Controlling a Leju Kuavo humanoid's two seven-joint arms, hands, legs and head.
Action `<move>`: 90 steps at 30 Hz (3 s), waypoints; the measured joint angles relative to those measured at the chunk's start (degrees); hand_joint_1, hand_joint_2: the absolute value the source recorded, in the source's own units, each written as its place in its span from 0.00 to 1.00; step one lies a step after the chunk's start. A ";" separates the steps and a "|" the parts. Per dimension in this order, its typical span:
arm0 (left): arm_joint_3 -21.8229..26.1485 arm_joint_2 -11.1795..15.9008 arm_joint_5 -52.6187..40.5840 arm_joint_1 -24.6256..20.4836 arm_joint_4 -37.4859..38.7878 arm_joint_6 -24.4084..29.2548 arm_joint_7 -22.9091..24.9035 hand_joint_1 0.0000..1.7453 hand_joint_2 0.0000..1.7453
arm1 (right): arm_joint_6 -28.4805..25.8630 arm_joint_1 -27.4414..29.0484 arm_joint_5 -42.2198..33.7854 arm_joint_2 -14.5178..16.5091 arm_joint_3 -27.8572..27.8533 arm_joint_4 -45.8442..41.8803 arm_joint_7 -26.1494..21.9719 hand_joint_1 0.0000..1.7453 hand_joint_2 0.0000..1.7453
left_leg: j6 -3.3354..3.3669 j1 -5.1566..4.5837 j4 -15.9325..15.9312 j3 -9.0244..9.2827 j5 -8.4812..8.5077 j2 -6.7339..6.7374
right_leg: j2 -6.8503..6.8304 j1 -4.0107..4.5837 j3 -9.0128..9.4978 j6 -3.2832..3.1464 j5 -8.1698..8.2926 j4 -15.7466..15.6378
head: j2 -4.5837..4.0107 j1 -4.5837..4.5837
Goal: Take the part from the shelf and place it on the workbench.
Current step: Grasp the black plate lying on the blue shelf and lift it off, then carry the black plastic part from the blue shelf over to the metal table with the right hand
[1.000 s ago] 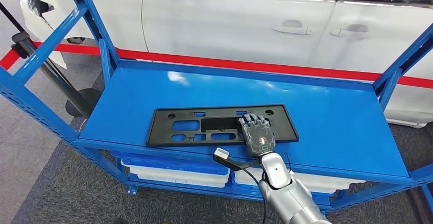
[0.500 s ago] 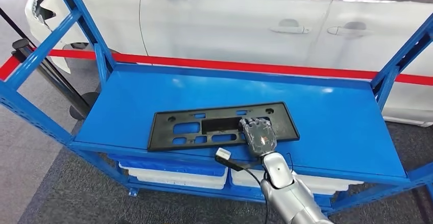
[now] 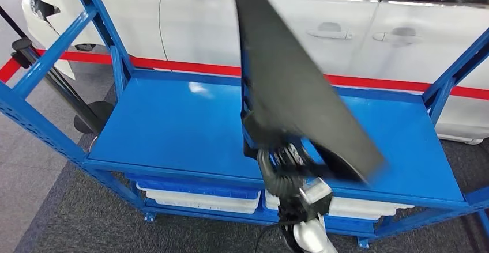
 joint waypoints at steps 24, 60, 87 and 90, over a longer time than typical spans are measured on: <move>5.41 -1.60 3.44 1.18 -0.02 0.06 0.27 0.00 1.00 | 0.09 17.94 -3.53 -2.34 -1.46 -11.25 -2.62 1.00 1.00 | -1.93 -0.21 3.57 1.47 -4.35 0.20 | -0.87 0.32 -0.15 -2.34 2.75 -2.13 | 0.00 -0.01; 7.18 -3.26 3.33 0.47 -0.16 -0.12 0.04 0.00 1.00 | 1.13 21.52 0.53 -3.10 -2.66 -8.59 -5.49 1.00 1.00 | 0.23 -0.81 -2.03 6.05 -3.71 0.72 | -0.92 0.66 -3.11 -0.99 5.63 -2.07 | 0.00 -0.05; 7.22 -3.43 2.23 0.34 -0.41 -0.33 0.68 0.00 1.00 | 1.19 22.54 0.97 -3.44 -2.93 -9.25 -4.33 1.00 1.00 | -0.46 -0.86 -0.10 7.27 -5.30 0.86 | -0.96 0.65 -2.07 -2.06 4.98 -2.05 | 0.00 -0.05; 7.21 -3.44 2.17 0.26 -0.44 -0.51 0.66 0.00 1.00 | 1.20 22.83 1.12 -3.42 -3.15 -9.51 -4.28 1.00 1.00 | 0.15 -1.02 -2.32 7.25 -4.43 0.99 | -0.98 0.47 -2.35 -0.97 6.06 -2.38 | 0.00 -0.05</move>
